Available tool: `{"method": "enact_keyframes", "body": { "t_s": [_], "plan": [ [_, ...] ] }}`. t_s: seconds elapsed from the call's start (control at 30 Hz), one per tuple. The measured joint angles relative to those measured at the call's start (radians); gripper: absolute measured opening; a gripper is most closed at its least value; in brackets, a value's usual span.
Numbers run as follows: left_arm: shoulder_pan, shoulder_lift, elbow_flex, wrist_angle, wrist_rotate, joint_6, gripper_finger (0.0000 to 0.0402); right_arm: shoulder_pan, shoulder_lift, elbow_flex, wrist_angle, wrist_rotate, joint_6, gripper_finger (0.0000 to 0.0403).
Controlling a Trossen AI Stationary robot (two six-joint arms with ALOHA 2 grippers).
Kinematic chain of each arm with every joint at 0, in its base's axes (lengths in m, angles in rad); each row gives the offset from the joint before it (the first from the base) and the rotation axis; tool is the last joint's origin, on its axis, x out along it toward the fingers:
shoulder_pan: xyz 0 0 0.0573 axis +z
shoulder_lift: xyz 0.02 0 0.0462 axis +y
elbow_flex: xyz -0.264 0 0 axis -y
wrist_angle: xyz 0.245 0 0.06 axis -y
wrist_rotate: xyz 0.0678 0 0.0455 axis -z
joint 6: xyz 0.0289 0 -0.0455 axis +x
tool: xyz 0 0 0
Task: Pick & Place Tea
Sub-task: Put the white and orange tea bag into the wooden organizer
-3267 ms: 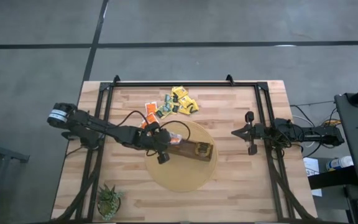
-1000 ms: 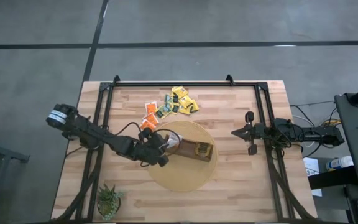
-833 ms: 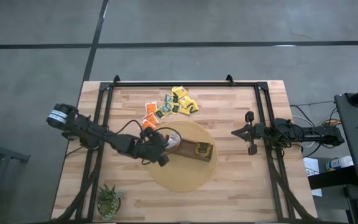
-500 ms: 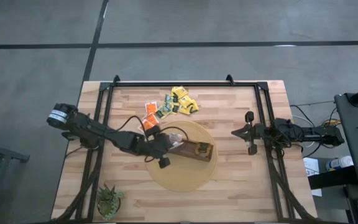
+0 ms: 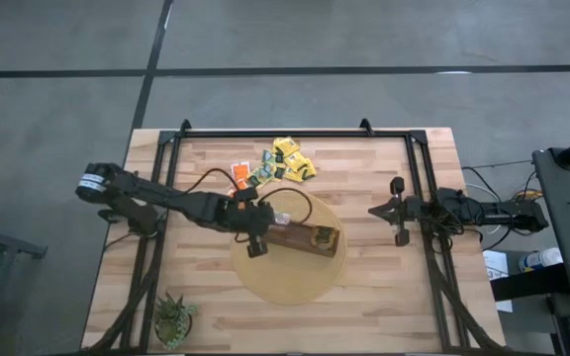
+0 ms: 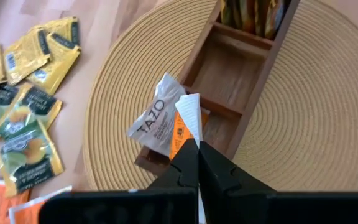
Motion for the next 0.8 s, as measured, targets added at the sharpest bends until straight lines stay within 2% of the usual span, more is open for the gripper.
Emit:
{"method": "enact_keyframes", "body": {
  "t_s": [0.23, 0.47, 0.67, 0.8],
  "plan": [
    [0.059, 0.006, -0.003, -0.001, 0.119, 0.054, 0.0, 0.0, 0.001, 0.0, 0.0, 0.0, 0.0, 0.0008],
    [0.074, 0.099, 0.03, -0.017, 0.179, 0.1, 0.0, 0.0, -0.001, 0.0, 0.0, 0.0, 0.0, 0.0008],
    [0.094, 0.219, 0.142, -0.132, 0.171, 0.148, 0.0, 0.0, -0.001, 0.0, 0.0, -0.001, 0.0, 0.0008],
    [0.098, 0.293, 0.237, -0.188, 0.039, 0.179, 0.0, 0.0, 0.0, 0.0, -0.001, 0.0, 0.0, 0.0009]
  ]
}}
